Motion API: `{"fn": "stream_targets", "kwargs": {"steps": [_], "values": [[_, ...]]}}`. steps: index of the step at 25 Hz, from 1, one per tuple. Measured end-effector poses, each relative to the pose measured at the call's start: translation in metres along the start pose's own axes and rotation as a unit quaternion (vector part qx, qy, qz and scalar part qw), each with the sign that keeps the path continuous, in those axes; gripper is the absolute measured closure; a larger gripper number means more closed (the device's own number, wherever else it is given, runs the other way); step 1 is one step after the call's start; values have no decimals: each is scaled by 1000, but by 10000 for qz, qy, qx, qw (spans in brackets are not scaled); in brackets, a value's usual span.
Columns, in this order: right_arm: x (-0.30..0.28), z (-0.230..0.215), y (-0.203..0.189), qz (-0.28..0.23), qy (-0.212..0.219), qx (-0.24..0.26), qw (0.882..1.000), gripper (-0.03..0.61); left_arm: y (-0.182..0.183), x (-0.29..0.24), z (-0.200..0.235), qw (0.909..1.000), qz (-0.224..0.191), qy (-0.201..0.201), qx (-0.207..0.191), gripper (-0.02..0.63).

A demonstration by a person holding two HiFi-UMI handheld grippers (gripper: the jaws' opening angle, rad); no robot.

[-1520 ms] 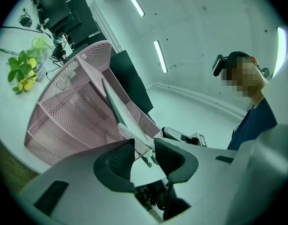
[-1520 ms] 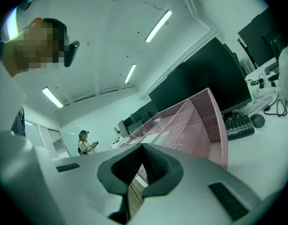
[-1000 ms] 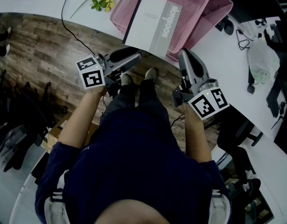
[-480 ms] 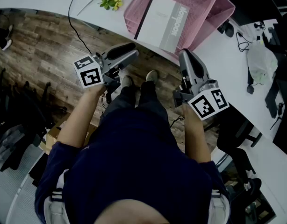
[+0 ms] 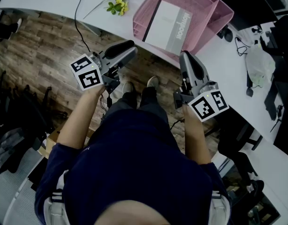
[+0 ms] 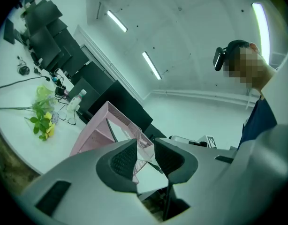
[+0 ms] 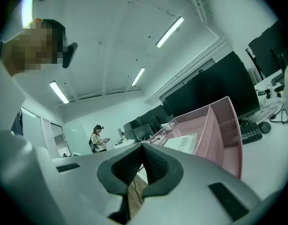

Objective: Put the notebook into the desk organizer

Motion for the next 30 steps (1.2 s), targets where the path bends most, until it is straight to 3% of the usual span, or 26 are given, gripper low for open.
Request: {"fn": "stream_targets", "kwargs": {"steps": [9, 30], "values": [[-10, 14, 8, -101, 58, 118, 9999, 574, 31, 4, -13, 9983, -115, -29, -564, 509], [-34, 21, 26, -177, 222, 271, 9992, 574, 69, 3, -26, 9953, -420, -162, -860, 569]]}}
Point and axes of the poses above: the fingertips, and each gripper's own axes: x backward along the fingers, z to its left, y out of its top, the point moved 2 cm from there along x, backward along the fingers, and after that the axes turned 5 degrees about y, right-handed, at the moved point
